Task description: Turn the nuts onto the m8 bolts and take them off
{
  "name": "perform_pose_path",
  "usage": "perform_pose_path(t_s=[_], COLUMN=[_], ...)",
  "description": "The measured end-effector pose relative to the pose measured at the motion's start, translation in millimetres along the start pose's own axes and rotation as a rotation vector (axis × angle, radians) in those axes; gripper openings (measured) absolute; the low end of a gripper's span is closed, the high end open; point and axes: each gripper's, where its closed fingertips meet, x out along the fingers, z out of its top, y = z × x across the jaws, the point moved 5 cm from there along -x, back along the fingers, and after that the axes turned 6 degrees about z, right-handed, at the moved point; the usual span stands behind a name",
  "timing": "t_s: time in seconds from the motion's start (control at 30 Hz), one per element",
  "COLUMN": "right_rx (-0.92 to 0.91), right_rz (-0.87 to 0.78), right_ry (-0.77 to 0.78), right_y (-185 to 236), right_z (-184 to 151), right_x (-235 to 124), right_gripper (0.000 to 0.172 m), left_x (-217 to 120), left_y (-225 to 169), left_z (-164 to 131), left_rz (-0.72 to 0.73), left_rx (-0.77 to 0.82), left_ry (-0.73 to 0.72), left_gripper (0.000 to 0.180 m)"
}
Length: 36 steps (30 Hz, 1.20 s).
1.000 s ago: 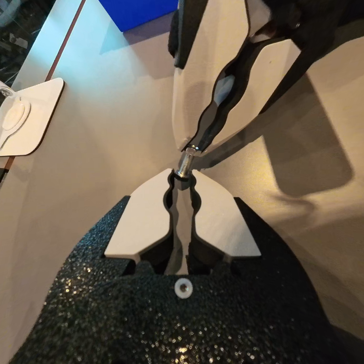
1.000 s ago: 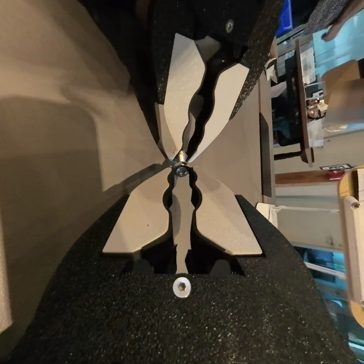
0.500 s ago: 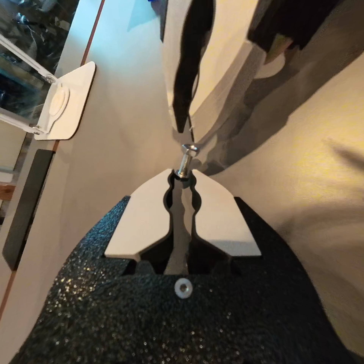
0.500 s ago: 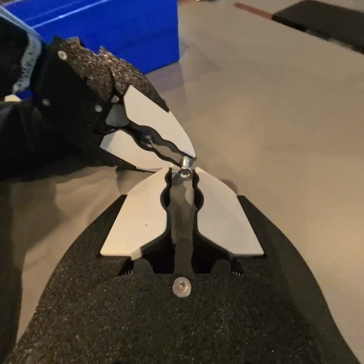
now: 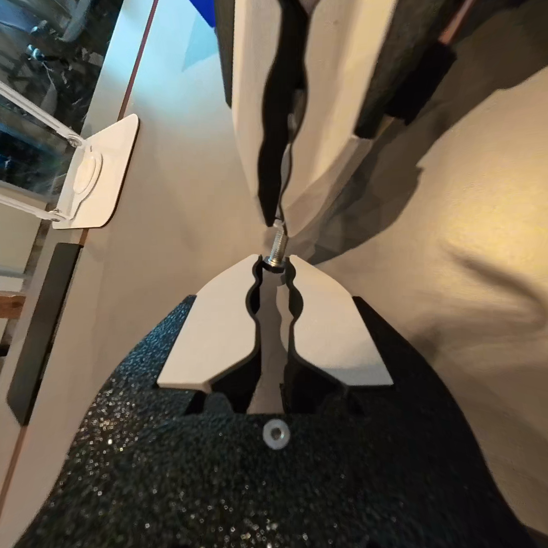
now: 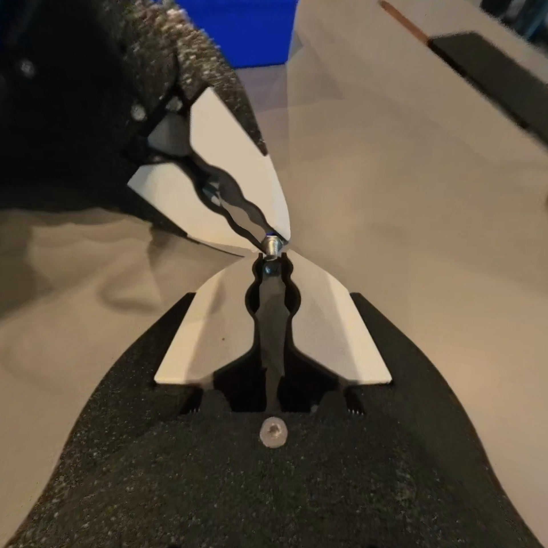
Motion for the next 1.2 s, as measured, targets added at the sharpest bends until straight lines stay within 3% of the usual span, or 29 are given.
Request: perform_pose_path(t_s=[0.03, 0.2, 0.27, 0.33, 0.4, 0.5, 0.63, 0.83, 0.97, 1.13, 1.2], right_rx=[-0.088, -0.599, -0.666, -0.473, -0.175, 0.175, 0.361, 0.420, 0.150, -0.561, -0.748], right_rz=[-0.014, -0.149, -0.193, -0.171, -0.052, 0.078, 0.165, 0.181, 0.124, -0.068, -0.122], right_ry=[0.011, 0.085, 0.088, 0.041, -0.031, -0.121, -0.109, -0.061, -0.027, 0.058, 0.093], right_y=[1.2, 8.8, 10.8, 10.9, 9.2, -1.3, -4.0, -1.0, -1.0, 10.6, 14.6], right_z=[-0.2, -3.5, -3.6, 1.1, 8.3, 8.2, -0.2, -3.5, -3.0, -4.3, -6.9], right_x=[-0.4, 0.1, 0.7, 0.0, -2.8, -8.8, -5.4, -1.4, -4.3, -4.2, -2.8], right_gripper=[0.012, 0.011, 0.011, 0.013, 0.032, 0.031, 0.025, 0.014, 0.014, 0.014, 0.014], left_x=[-0.2, -1.0, -1.1, -1.4, -0.8, 0.2, -0.4, 0.2, -0.4, -1.9, -1.1], left_y=[-0.3, -1.5, -1.8, -1.2, -0.5, 2.1, 4.8, 1.7, 0.8, -1.3, -3.6], left_z=[0.5, 0.9, 0.3, 0.0, -1.0, -0.6, 1.2, 1.9, 3.1, 2.5, 1.8], left_rz=[-0.008, -0.050, -0.057, -0.049, -0.044, -0.032, -0.007, -0.010, -0.042, -0.096, -0.113], left_rx=[-0.005, -0.051, -0.067, -0.064, -0.057, -0.050, -0.040, -0.017, -0.048, -0.083, -0.078], left_ry=[-0.003, -0.013, -0.016, -0.018, -0.013, -0.015, -0.034, -0.031, -0.043, -0.054, -0.046], left_gripper=[0.014, 0.014, 0.014, 0.014, 0.014, 0.014, 0.014, 0.014, 0.014, 0.014, 0.014])
